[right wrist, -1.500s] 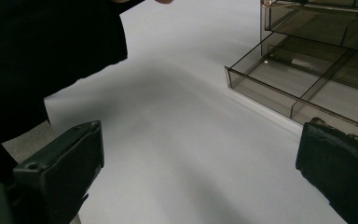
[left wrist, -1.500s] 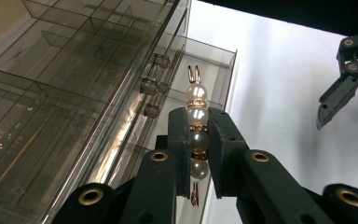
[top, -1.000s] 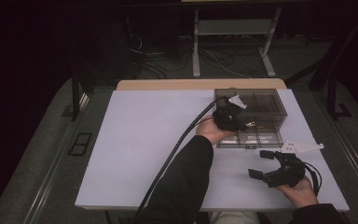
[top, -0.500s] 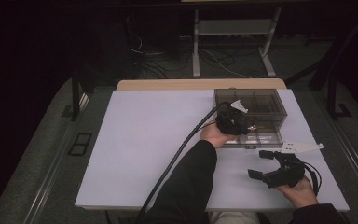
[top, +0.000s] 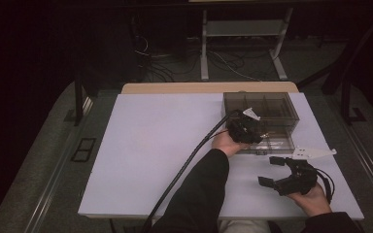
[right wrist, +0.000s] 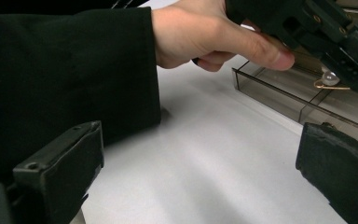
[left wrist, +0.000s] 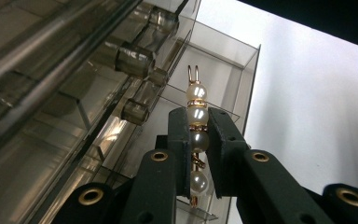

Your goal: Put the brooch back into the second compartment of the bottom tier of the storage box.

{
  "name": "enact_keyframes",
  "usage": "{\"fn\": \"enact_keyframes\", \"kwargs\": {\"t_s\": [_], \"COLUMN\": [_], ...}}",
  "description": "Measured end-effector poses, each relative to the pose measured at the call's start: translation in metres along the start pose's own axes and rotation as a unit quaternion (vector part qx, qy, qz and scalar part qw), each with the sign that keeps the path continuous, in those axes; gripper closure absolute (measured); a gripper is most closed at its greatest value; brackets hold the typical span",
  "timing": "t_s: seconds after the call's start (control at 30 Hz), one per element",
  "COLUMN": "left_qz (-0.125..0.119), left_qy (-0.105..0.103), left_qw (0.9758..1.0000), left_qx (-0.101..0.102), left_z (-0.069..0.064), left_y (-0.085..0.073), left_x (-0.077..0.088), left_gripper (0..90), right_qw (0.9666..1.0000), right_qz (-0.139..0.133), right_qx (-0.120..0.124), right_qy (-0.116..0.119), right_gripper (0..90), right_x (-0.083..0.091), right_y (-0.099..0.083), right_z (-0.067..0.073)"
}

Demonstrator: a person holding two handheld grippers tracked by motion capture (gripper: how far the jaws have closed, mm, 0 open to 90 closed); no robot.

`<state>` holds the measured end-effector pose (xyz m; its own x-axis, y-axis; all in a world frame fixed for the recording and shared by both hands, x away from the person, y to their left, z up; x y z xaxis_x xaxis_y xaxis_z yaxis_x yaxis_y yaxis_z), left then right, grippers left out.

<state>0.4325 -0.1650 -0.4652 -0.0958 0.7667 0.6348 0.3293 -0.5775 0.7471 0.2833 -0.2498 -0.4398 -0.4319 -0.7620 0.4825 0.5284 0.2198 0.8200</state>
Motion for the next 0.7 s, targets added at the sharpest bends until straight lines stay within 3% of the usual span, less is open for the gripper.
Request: {"fn": "enact_keyframes", "kwargs": {"t_s": [0.7], "left_qz": [0.014], "left_qy": [0.003], "left_qw": [0.9999], "left_qx": [0.007], "left_z": [0.0023], "left_y": [-0.0068], "left_x": [-0.0091], "left_gripper": [78.1], "right_qw": [1.0000], "right_qz": [0.001], "right_qx": [0.000], "right_qy": [0.002], "right_gripper": [0.6], "right_x": [0.0003], "right_y": [0.0003], "right_z": [0.0015]}}
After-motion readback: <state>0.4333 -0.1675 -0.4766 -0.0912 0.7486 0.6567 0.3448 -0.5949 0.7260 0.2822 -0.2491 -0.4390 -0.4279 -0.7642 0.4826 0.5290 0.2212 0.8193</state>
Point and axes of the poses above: each handheld gripper's, and its own axes: x roughly backward along the jaws, y roughly out of its top, z roughly to its left, the point moved 6 cm from there along -x, roughly forward along the jaws, and after that the axes turned 1 degree about -y, right-handed, at the moved point
